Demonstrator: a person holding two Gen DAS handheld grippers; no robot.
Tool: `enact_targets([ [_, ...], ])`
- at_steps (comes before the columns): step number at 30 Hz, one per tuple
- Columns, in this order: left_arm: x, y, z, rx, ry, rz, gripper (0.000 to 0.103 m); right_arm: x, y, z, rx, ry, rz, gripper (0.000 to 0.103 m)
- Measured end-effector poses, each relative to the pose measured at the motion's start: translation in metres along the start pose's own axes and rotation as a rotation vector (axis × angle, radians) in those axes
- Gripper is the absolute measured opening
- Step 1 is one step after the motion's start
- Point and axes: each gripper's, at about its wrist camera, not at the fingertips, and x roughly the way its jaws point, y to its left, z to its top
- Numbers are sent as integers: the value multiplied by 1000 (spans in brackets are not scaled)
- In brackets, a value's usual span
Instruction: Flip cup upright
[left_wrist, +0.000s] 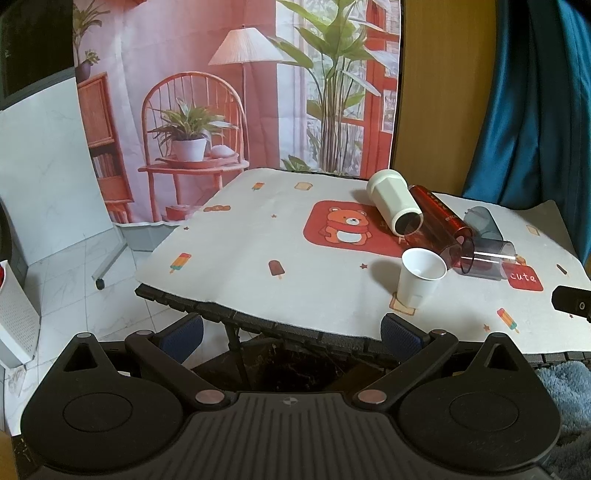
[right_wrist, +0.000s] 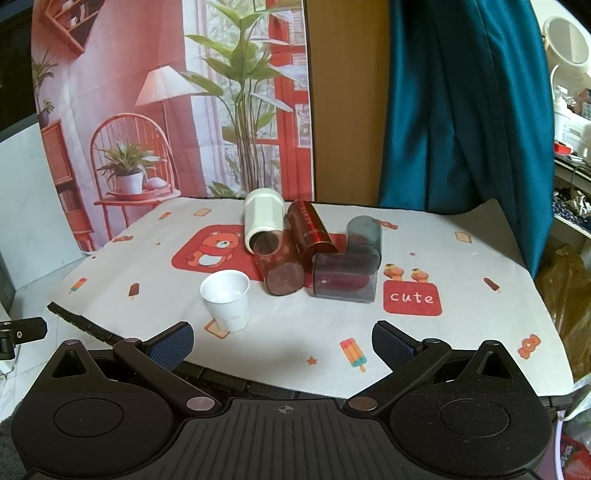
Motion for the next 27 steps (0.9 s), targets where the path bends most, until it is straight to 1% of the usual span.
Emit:
enact_targets([
  [27, 3, 1, -3, 2, 9, -3, 103, 1, -1, -2, 1, 5, 3, 103],
])
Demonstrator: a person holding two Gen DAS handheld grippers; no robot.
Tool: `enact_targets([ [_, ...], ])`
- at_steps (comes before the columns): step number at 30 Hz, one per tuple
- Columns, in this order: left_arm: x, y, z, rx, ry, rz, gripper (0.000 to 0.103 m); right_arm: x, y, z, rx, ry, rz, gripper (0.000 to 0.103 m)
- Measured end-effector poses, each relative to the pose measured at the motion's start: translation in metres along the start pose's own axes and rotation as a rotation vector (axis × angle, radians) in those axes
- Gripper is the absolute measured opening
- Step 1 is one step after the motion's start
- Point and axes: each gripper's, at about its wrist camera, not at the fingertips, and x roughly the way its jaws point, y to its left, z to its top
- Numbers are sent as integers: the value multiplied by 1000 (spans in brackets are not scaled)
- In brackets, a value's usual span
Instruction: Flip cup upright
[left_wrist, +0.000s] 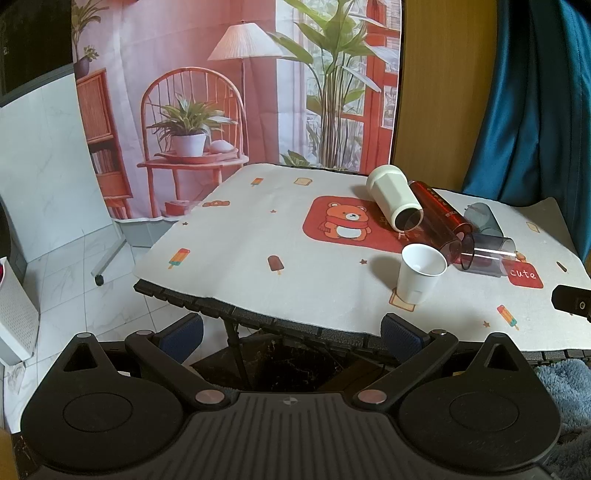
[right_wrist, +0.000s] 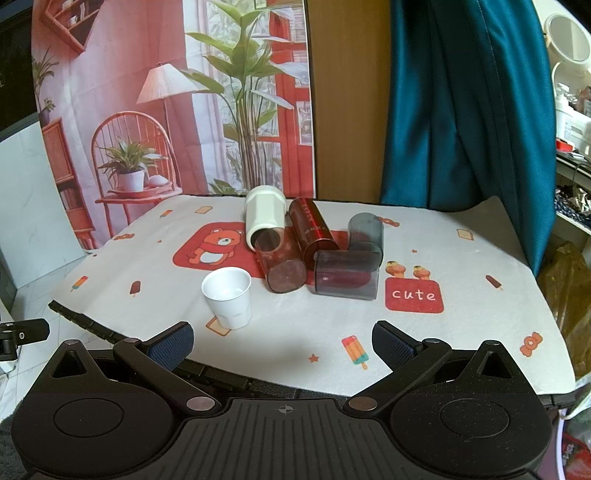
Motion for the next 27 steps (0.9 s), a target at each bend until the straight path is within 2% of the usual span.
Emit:
enact_targets([
  [27, 0, 0, 0, 0, 1, 0, 103, 1, -1, -2, 9, 6, -4, 103],
])
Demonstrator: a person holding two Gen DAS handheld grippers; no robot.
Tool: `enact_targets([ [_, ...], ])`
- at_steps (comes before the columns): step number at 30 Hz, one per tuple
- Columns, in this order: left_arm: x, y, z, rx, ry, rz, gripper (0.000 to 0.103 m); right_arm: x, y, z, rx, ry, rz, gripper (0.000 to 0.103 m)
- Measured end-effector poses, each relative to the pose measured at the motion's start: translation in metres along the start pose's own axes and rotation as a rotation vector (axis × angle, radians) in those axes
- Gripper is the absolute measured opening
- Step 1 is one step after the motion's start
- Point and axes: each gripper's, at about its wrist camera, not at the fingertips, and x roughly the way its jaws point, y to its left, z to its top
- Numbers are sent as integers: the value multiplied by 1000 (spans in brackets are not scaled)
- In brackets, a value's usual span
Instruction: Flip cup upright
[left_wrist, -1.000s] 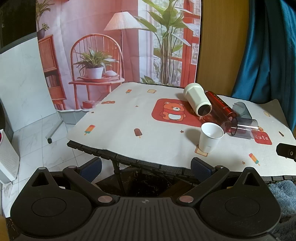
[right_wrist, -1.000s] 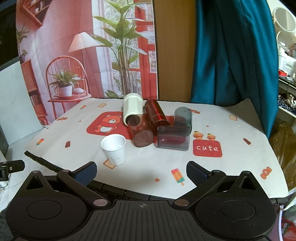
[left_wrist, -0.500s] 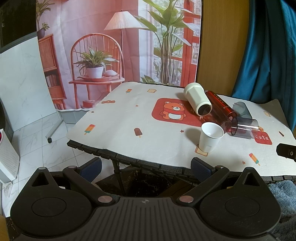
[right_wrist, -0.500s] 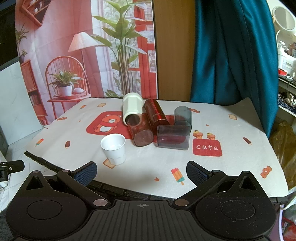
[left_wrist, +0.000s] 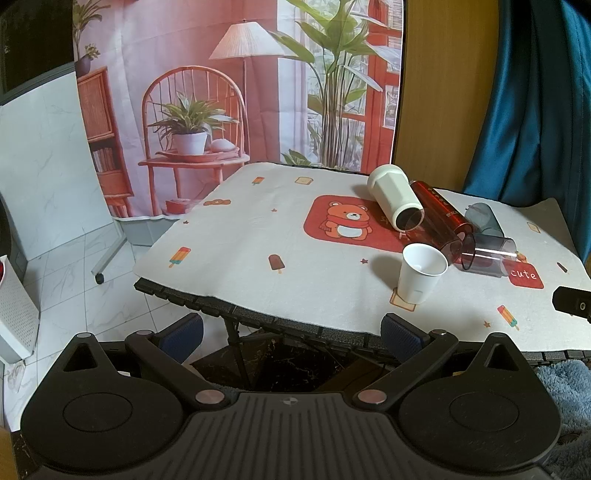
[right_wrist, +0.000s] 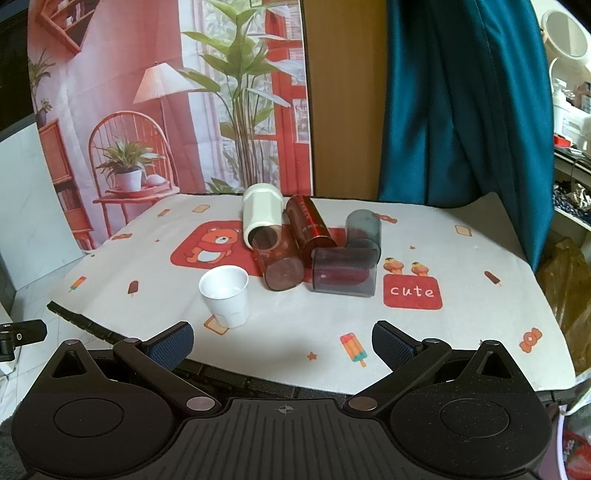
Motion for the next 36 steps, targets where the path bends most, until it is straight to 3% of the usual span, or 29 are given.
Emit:
enact_targets([
  [36, 2, -1, -3, -2, 18, 5, 103, 4, -3, -2, 18, 27, -4, 103],
])
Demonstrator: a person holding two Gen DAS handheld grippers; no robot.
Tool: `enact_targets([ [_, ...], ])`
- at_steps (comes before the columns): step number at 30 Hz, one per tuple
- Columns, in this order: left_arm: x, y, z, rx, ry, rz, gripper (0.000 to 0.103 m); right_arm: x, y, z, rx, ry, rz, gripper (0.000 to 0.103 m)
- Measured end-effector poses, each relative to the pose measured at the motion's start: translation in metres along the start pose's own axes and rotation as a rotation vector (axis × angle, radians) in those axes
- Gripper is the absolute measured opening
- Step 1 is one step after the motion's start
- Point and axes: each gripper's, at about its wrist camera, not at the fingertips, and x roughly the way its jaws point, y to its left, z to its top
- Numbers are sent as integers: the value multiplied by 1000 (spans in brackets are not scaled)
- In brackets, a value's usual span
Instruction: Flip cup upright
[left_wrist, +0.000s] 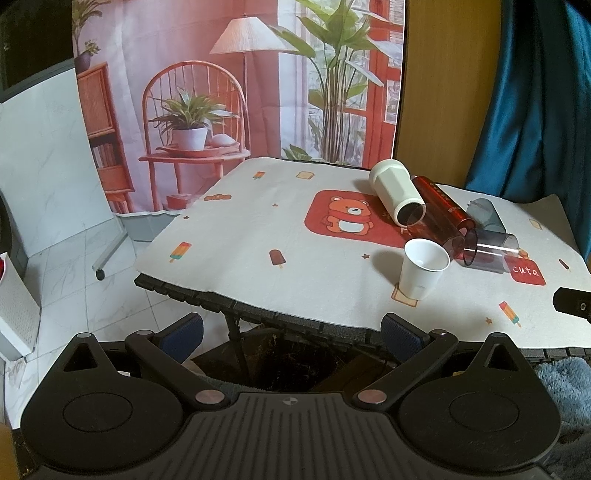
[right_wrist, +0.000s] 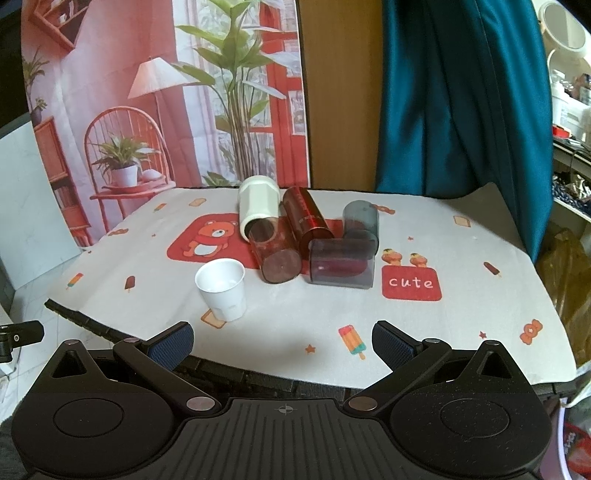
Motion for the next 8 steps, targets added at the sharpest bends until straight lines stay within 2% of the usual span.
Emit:
enact_targets([
  [8, -1, -1, 2, -5, -6, -1, 103, 0, -1, 1, 1, 1, 0, 103],
])
